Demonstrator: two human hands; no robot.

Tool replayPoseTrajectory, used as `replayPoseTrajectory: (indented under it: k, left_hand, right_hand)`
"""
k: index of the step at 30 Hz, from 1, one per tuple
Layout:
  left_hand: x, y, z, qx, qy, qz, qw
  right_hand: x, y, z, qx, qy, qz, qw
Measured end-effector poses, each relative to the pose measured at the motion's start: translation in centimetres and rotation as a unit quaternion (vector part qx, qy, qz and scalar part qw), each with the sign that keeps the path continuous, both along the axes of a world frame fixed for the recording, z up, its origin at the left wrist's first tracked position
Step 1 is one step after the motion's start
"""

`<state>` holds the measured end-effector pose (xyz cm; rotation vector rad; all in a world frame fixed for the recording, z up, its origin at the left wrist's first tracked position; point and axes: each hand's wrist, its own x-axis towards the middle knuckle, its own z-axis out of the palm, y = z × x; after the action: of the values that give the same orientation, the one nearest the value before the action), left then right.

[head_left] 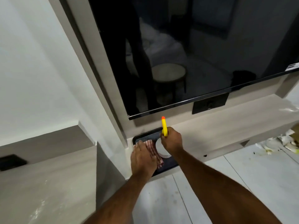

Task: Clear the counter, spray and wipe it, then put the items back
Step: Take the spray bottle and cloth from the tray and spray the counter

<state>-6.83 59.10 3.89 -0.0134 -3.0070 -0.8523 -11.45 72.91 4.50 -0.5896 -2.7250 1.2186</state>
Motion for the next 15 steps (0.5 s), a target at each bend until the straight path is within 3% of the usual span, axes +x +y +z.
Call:
replayPoseTrajectory:
  k: [3,7,11,15]
  left_hand:
    - [-0.4,-0.5,-0.4,0.048,-0.012,-0.018,0.999]
    - [0.9,-2.7,2.4,0.224,-0.02,-0.077,0.971]
    - [3.9,-8.6,5.7,0.271,0.076,-0.061,0.958]
    - [7.6,-18.1,9.4,0.252,0.183,0.026,0.95]
  right_hand:
    - [1.3,-1.3,0.5,0.045,0.048,-0.008,0.998]
    - [4.9,-5.1,4.5,0.066,0.199,0.009,0.978]
    - [8.0,-10.8,11.8,0.059,0.311,0.067,0.946]
    - [11.2,-19.4,17.0,-0.055,0.341,0.2,0.917]
